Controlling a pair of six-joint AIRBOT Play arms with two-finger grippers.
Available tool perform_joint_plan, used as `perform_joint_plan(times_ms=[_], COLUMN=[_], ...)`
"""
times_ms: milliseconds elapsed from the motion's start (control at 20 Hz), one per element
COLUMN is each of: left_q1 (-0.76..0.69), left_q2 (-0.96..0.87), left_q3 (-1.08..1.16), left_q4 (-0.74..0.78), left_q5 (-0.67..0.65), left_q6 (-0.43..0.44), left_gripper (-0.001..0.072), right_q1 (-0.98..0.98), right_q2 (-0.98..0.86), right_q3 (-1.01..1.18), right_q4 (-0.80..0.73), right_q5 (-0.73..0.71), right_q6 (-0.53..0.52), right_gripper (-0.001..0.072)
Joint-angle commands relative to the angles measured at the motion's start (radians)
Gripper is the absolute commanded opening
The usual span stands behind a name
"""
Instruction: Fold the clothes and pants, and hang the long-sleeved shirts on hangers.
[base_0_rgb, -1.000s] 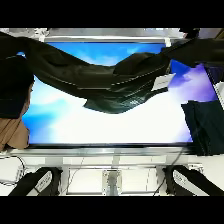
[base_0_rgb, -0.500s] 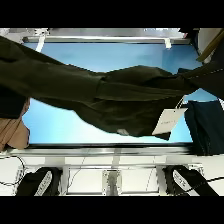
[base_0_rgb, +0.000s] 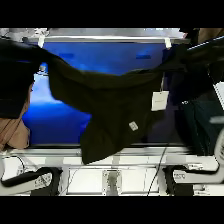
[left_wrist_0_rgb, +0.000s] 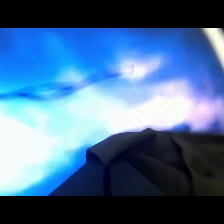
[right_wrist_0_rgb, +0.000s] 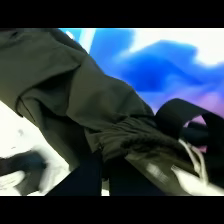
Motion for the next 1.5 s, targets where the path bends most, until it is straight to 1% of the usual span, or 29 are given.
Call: perform_joint_plan(times_ms=[0, 100, 150, 200, 250, 300, 400, 450, 550, 750, 850, 950, 1050, 1150, 1250, 1300, 1350, 1450], left_q1=[-0.079, -0.097, -0.103, -0.108, -0.117, -0.130, -0.171, -0.199, -0.264, -0.409, -0.467, -0.521, -0.573, -0.626, -0.672, -0.688, -0.700, -0.707], left_q2=[-0.263, -0.327, -0.332, -0.322, -0.301, -0.274, -0.206, -0.163, -0.060, 0.165, 0.235, 0.280, 0.300, 0.301, 0.300, 0.300, 0.300, 0.300], left_q3=[0.002, 0.002, 0.002, 0.002, 0.001, 0.001, -0.006, -0.031, -0.132, -0.432, -0.558, -0.671, -0.754, -0.803, -0.834, -0.849, -0.867, -0.912], left_q4=[0.050, 0.050, 0.050, 0.048, 0.043, 0.044, 0.047, 0.047, 0.048, 0.100, 0.099, 0.099, 0.099, 0.099, 0.100, 0.100, 0.100, 0.100], left_q5=[0.096, 0.154, 0.161, 0.156, 0.134, 0.092, -0.038, -0.082, -0.111, -0.109, -0.101, -0.050, 0.010, 0.050, 0.081, 0.091, 0.098, 0.114], left_q6=[-0.046, -0.083, -0.084, -0.086, -0.086, -0.078, -0.067, -0.067, -0.073, -0.205, -0.255, -0.320, -0.367, -0.391, -0.406, -0.412, -0.440, -0.456], left_gripper=[0.0012, 0.0012, 0.0012, 0.0012, 0.0012, 0.0011, 0.0011, 0.0011, 0.0011, 0.0012, 0.0012, 0.0012, 0.0012, 0.0013, 0.0012, 0.0012, 0.0012, 0.0012], right_q1=[-0.004, -0.009, -0.009, -0.009, -0.009, -0.009, -0.009, -0.009, -0.009, -0.009, -0.009, -0.009, -0.009, -0.009, -0.009, -0.009, -0.009, -0.009], right_q2=[-0.269, -0.389, -0.432, -0.459, -0.472, -0.472, -0.454, -0.437, -0.392, -0.269, -0.201, -0.122, -0.042, 0.025, 0.054, 0.052, 0.051, 0.051], right_q3=[-0.002, -0.002, -0.001, -0.001, -0.001, -0.001, -0.001, -0.001, -0.001, -0.008, -0.048, -0.153, -0.307, -0.491, -0.649, -0.709, -0.757, -0.830], right_q4=[-0.100, -0.098, -0.098, -0.101, -0.119, -0.157, -0.250, -0.316, -0.434, -0.520, -0.527, -0.533, -0.591, -0.632, -0.633, -0.634, -0.634, -0.638], right_q5=[-0.165, -0.351, -0.424, -0.470, -0.496, -0.505, -0.480, -0.455, -0.397, -0.216, -0.141, -0.120, -0.135, -0.206, -0.296, -0.330, -0.372, -0.467], right_q6=[-0.129, -0.132, -0.132, -0.134, -0.158, -0.182, -0.198, -0.204, -0.204, -0.222, -0.222, -0.217, -0.218, -0.218, -0.217, -0.217, -0.216, -0.182], right_gripper=[0.0020, 0.0020, 0.0020, 0.0020, 0.0021, 0.0021, 0.0021, 0.0020, 0.0020, 0.0020, 0.0020, 0.0020, 0.0021, 0.0021, 0.0020, 0.0021, 0.0021, 0.0020])
